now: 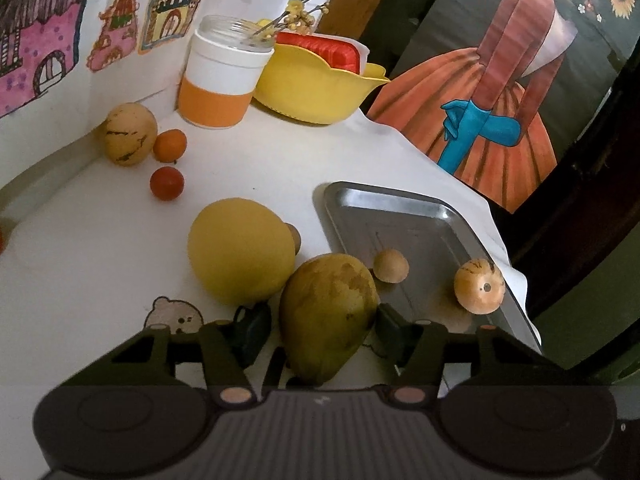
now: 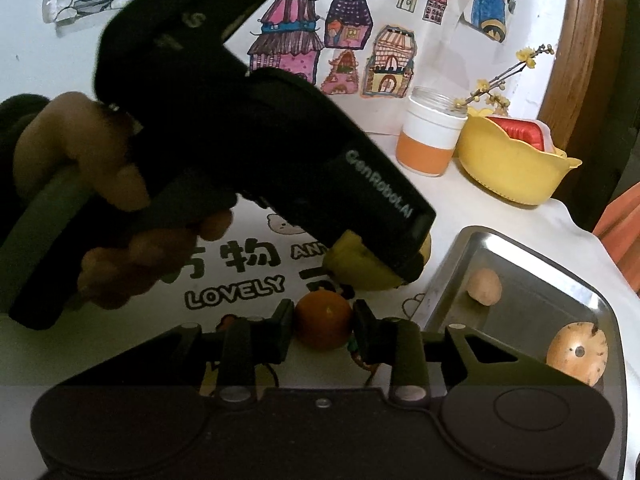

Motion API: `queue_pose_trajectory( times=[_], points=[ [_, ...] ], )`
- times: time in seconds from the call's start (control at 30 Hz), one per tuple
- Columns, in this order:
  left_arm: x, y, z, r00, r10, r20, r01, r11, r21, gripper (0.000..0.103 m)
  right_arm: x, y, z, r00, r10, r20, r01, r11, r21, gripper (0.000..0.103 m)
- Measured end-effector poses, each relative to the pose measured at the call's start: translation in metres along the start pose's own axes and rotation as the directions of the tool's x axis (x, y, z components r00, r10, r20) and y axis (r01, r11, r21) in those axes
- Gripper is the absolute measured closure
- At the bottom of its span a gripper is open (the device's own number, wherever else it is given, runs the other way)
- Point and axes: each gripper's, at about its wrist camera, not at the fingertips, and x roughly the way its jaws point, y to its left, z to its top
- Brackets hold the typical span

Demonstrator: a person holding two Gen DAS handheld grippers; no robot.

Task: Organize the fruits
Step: 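Carry the tangerine and the pear into the metal tray with both tools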

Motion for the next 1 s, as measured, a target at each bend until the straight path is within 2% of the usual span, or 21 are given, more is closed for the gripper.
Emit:
queue_pose_trajectory(
  times=[0.07, 0.43, 0.63, 1.0],
  points=[
    [0.001, 0.000, 0.000, 1.000, -0.006, 0.004, 0.006, 1.000, -0.004, 0.047, -0.002, 0.000, -0.002, 1.000, 0.005, 0.002, -0.005, 1.000, 0.002, 0.069],
    [-0.006, -0.005, -0.008, 1.000, 0.012, 0.017, -0.012, 1.000, 0.009, 0.048, -0.025, -0.004, -0.008, 0.998, -0.005, 0.067, 0.002, 0.999, 0.044, 0.070],
    [-0.014, -0.007, -0.010, 0.999, -0.016, 0.035, 0.016, 1.000, 0.006, 0.048, -0.041, -0.012, -0.010, 0.993, -0.057, 0.100, 0.051, 0.997, 0.061, 0.070],
    [-0.013, -0.042, -0.009, 0.995, -0.086, 0.050, 0.083, 0.994, 0.065, 0.048, -0.058, -0.052, -0.028, 0.977, -0.194, 0.087, 0.180, 0.972, 0.149, 0.070]
  ],
)
